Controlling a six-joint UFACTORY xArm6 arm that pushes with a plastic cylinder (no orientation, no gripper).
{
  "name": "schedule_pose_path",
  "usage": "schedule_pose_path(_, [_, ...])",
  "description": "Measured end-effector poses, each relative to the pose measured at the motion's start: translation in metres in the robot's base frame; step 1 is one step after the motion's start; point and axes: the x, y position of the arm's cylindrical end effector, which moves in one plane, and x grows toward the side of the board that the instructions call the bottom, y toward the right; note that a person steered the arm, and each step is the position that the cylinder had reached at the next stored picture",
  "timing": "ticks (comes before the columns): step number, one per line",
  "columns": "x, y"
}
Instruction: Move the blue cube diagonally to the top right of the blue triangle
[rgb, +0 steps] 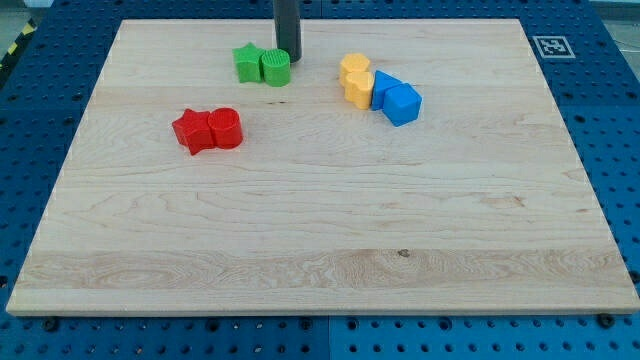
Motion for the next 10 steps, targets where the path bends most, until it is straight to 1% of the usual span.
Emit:
schedule_pose_path(3, [-0.016,0.100])
schedule_pose_path(4, [-0.011,0.127])
schedule_pose_path(6, [0.031,0.133])
schedule_pose_path(7, [0.035,0.120])
schedule_pose_path(8, [0.040,0.120])
schedule_pose_path(10, [0.065,0.110])
